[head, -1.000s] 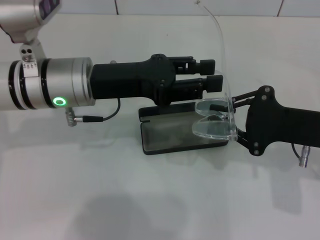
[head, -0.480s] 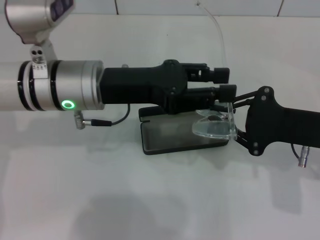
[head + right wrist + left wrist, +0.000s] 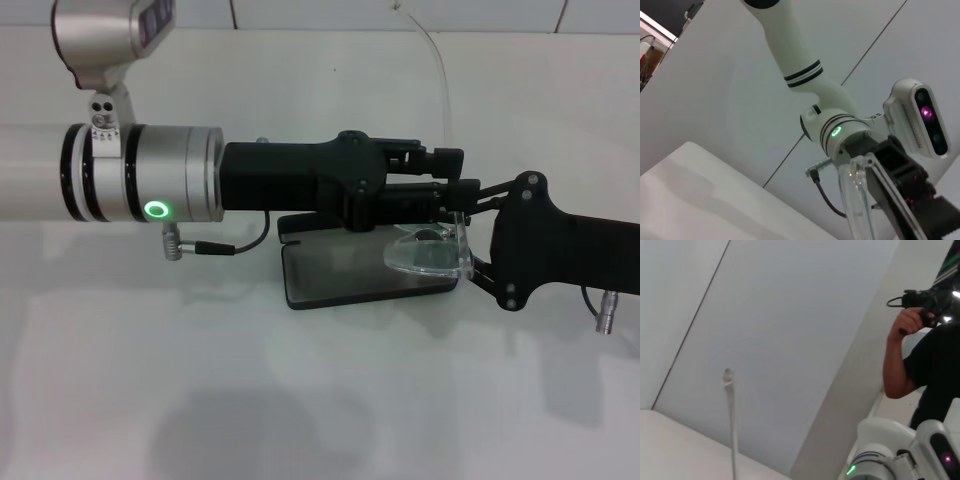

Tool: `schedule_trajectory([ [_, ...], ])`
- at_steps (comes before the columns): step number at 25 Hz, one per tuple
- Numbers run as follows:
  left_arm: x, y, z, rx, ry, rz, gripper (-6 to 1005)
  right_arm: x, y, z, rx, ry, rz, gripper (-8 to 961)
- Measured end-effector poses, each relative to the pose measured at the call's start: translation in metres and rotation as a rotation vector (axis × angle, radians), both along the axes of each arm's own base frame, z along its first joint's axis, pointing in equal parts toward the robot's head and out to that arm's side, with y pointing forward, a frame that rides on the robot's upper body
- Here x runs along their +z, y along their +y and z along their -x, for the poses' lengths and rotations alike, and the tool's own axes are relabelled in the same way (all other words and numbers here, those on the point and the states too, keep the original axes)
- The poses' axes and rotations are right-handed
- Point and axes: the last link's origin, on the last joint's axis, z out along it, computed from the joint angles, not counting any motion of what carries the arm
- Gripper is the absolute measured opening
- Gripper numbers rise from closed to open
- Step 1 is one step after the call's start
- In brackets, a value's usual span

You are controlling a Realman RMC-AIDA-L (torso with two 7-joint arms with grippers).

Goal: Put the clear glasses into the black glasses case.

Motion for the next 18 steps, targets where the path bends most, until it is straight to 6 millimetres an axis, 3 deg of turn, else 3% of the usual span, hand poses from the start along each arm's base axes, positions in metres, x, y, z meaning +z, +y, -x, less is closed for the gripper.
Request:
schedule_trajectory([
  [8,0.003,0.002,0.003,0.017,0.011,0.003,510,0.001,0.000,0.000,-0.001,-0.001,-0.001,113],
  [12,0.015,0.008,0.009,0.040,0.000,-0.038,510,0.002,-0.002,-0.001,0.014,-0.001,0.012,113],
  [18,0.029,0.018,0.022,0.093,0.012,-0.105,509,0.011,-0.020,0.003,0.101,0.048,0.084,112],
])
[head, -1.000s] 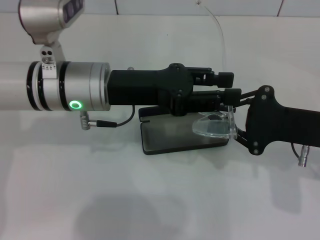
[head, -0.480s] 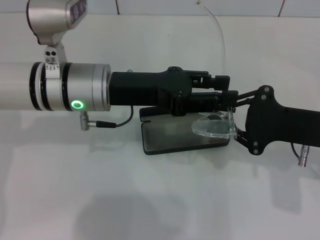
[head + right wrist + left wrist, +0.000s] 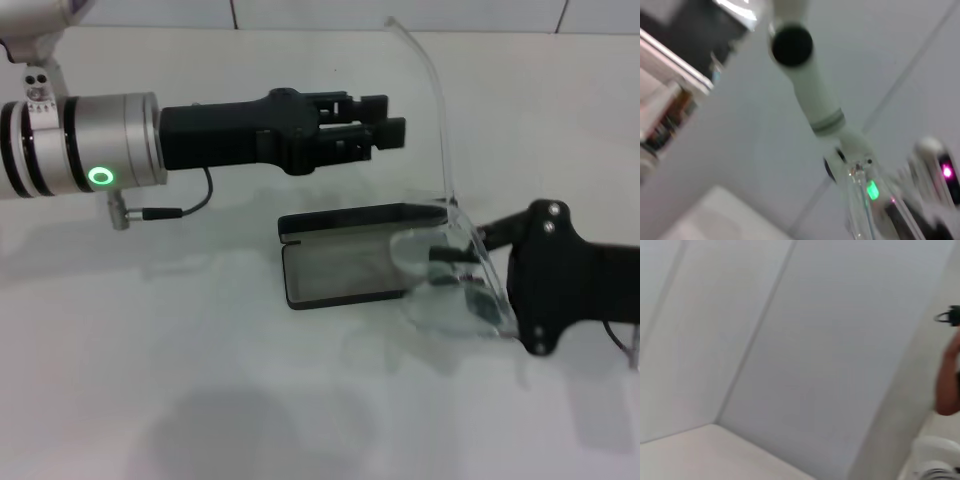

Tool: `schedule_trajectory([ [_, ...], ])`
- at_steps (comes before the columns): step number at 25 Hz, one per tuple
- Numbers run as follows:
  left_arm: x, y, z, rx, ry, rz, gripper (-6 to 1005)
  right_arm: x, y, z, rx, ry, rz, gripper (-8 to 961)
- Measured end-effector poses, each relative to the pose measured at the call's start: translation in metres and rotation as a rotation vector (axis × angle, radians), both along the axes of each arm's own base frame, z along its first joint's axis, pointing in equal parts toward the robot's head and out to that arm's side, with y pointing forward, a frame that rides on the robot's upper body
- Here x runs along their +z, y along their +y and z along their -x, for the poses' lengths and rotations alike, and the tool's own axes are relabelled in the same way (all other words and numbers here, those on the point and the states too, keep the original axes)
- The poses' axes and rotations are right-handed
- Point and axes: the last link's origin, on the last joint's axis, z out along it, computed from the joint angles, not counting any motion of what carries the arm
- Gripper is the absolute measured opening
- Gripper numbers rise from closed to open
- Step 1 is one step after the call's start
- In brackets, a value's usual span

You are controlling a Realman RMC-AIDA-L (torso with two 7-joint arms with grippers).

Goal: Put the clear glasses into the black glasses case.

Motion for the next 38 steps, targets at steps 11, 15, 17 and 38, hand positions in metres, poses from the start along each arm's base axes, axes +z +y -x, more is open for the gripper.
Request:
schedule_trajectory([
  [11,-0.018,0.009,-0.006,-0.030,0.038,-0.134,510,-0.019,-0.003,0.024,0.036,0.011,0.263,112],
  [15,-0.017,0.009,-0.011,-0.084,0.006,-0.191,510,-0.028,0.016,0.032,-0.066,-0.005,0.326,112],
  [17,-0.014,0.008,-0.011,-0.098,-0.022,-0.234,510,-0.032,0.025,0.032,-0.129,-0.020,0.337,112],
  [38,-0.014,-0.004,0.000,-0.148,-0.043,-0.326,509,-0.020,0.041,0.028,-0.273,-0.034,0.345,113],
])
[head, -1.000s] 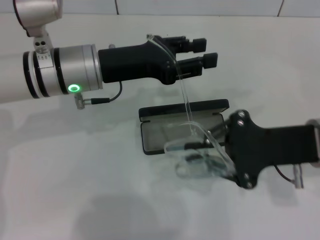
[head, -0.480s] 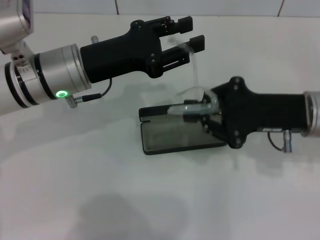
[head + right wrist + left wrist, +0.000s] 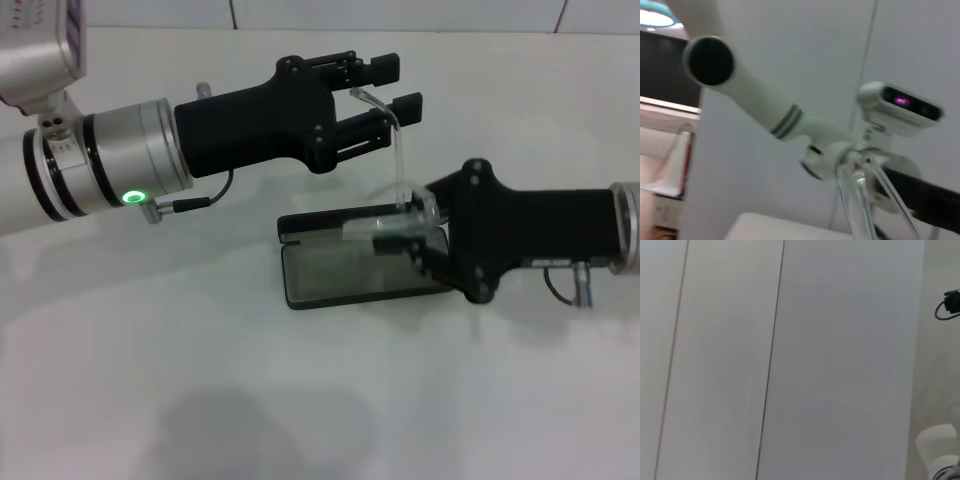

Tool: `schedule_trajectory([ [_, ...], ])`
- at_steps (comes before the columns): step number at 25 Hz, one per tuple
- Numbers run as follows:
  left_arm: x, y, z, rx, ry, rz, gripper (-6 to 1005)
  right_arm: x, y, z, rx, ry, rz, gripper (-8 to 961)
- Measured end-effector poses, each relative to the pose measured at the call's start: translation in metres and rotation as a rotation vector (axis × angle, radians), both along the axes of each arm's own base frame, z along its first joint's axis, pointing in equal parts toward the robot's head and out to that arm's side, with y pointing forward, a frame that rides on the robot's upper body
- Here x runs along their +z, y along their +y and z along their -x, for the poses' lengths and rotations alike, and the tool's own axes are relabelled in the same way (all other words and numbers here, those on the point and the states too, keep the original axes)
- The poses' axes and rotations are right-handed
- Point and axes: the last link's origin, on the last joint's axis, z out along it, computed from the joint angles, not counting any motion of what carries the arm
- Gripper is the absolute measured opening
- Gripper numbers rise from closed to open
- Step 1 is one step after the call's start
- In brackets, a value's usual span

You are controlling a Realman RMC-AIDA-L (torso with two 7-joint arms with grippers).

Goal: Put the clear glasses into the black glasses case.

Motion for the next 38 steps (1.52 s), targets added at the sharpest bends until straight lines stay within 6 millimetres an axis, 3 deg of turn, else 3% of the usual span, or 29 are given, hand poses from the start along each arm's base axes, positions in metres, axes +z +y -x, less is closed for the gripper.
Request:
schedule_trajectory([
  [6,0.001,0.003,0.003,0.012,0.009,-0.019,509,0.006,-0.017,0.001,0.095,-0.004,0.076,113],
  [12,-0.004,0.005,0.004,0.024,0.026,-0.025,510,0.000,-0.022,0.006,0.128,-0.009,0.109,113],
  [25,-0.008,-0.001,-0.005,-0.046,0.016,-0.009,510,-0.014,0.004,0.015,-0.059,-0.001,0.132,112],
  [38,-0.009,-0.002,-0.004,-0.053,0.022,-0.015,509,-0.015,0.011,0.014,-0.122,-0.017,0.131,112],
])
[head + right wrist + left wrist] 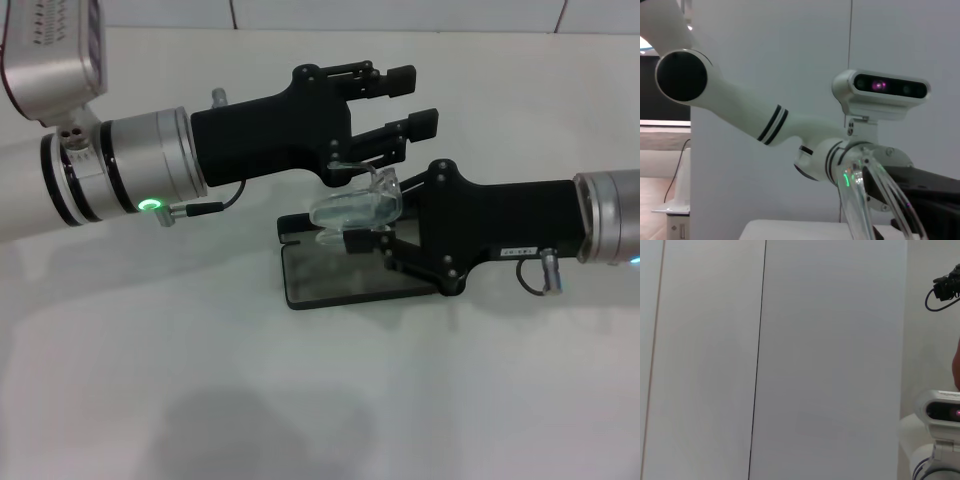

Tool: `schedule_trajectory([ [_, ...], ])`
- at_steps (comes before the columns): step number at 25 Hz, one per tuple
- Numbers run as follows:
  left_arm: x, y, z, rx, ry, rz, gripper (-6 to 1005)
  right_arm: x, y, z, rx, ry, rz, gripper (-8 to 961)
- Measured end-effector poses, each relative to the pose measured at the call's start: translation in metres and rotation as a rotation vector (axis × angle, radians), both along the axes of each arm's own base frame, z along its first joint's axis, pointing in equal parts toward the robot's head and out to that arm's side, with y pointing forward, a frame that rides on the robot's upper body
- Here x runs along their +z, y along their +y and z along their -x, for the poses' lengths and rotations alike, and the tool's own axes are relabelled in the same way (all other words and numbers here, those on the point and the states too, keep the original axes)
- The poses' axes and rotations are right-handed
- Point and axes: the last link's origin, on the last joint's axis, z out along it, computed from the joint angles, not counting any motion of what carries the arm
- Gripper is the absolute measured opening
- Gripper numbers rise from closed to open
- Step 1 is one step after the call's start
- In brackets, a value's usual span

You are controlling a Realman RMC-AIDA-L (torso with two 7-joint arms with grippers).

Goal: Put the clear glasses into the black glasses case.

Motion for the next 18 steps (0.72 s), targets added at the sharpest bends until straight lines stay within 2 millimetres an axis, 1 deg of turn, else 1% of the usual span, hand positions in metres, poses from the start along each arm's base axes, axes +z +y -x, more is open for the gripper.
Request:
schedule_trajectory([
  [18,-0.0010,-0.0014,0.0032,0.005,0.011,0.005,509,-0.0004,0.0030,-0.0022,-0.022,-0.002,-0.023,112],
])
